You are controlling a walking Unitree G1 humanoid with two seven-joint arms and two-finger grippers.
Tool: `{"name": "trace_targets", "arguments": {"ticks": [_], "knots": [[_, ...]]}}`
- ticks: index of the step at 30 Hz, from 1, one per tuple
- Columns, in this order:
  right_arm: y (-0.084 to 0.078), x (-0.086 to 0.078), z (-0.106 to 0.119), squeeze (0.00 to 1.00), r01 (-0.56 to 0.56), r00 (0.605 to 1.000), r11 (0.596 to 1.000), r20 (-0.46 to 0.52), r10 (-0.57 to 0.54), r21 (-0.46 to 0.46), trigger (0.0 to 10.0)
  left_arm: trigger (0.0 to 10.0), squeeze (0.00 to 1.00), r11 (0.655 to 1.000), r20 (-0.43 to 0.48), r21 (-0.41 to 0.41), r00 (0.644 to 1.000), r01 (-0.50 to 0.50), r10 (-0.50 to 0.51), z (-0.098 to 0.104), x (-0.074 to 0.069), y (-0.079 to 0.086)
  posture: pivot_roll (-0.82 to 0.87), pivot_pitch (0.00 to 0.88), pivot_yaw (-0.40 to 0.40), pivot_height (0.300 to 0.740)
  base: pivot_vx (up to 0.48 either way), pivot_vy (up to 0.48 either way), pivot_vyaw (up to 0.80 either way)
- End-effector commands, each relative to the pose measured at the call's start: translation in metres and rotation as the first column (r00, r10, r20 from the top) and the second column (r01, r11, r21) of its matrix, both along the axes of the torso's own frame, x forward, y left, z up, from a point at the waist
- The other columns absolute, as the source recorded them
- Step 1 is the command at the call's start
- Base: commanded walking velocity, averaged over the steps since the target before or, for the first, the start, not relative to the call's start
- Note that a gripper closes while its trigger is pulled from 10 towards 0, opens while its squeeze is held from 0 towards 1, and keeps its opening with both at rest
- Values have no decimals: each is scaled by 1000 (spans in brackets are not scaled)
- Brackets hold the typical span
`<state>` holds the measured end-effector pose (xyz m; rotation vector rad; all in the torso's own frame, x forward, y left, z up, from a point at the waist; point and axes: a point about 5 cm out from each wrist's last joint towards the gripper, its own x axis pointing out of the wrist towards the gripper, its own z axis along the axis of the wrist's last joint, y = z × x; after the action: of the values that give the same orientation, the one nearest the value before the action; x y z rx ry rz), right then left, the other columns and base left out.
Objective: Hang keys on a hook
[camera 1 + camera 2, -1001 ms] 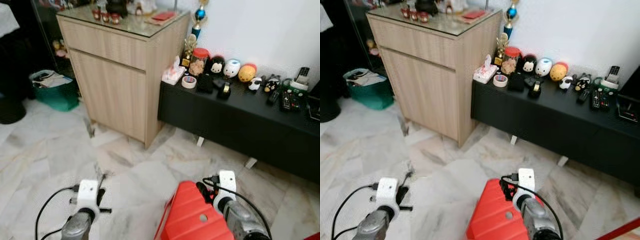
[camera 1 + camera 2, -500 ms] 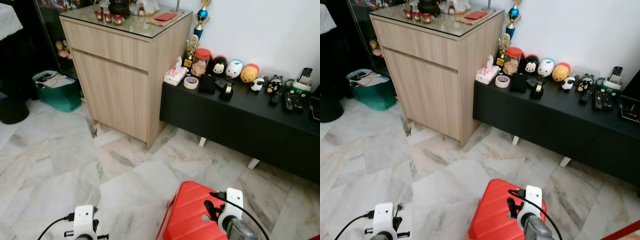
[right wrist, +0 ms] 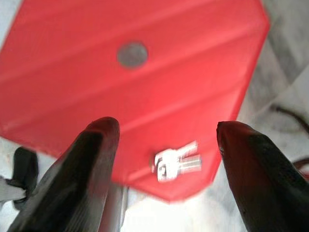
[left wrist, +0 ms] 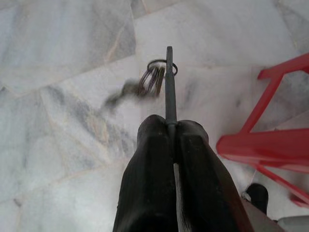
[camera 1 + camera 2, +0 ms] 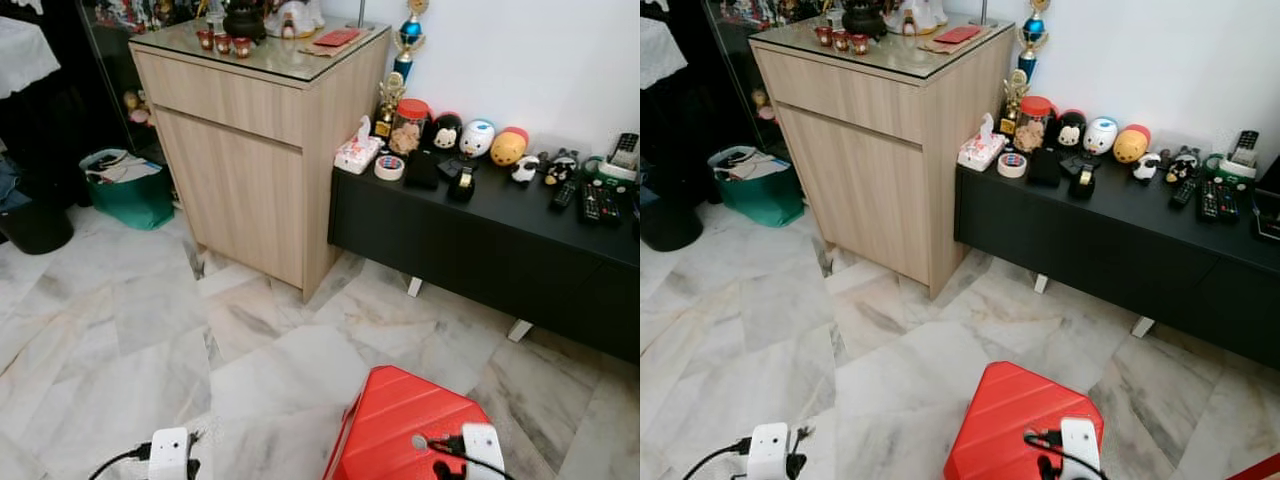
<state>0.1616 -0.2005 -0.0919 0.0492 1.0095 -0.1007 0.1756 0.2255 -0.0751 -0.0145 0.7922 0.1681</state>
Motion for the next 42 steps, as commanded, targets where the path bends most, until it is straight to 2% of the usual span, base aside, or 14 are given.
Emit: {"name": "trace_targets", "arguments": {"ticks": [1, 5, 8, 19, 42], "knots": [[-1, -4, -2, 0, 39, 999, 999, -10, -39, 11, 10000, 10000, 0, 1000, -18, -2, 1000, 9, -9, -3, -5, -2, 51, 0, -18, 732, 0, 0, 0], [-1, -9, -4, 0, 53, 998, 998, -23, -52, 16, 10000, 10000, 0, 1000, -22, -15, 1000, 16, -16, -4, -5, -6, 41, 0, -15, 732, 0, 0, 0], [-2, -8, -3, 0, 102, 995, 994, -13, -101, 33, 10000, 10000, 0, 1000, -24, -20, 1000, 14, -15, -4, -5, -8, 38, 0, -20, 732, -256, 0, 0], [1, 14, 6, 0, 123, 991, 991, 39, -125, 60, 10000, 10000, 0, 999, -25, -45, 1000, -1, -1, -5, -1, -14, 40, 0, -24, 732, -260, 0, 0], [5, 21, 8, 0, 130, 989, 988, 64, -135, 79, 10000, 10000, 0, 999, -23, -47, 1000, 6, -7, -4, 4, -18, 72, 0, -45, 732, -262, 0, 0]]}}
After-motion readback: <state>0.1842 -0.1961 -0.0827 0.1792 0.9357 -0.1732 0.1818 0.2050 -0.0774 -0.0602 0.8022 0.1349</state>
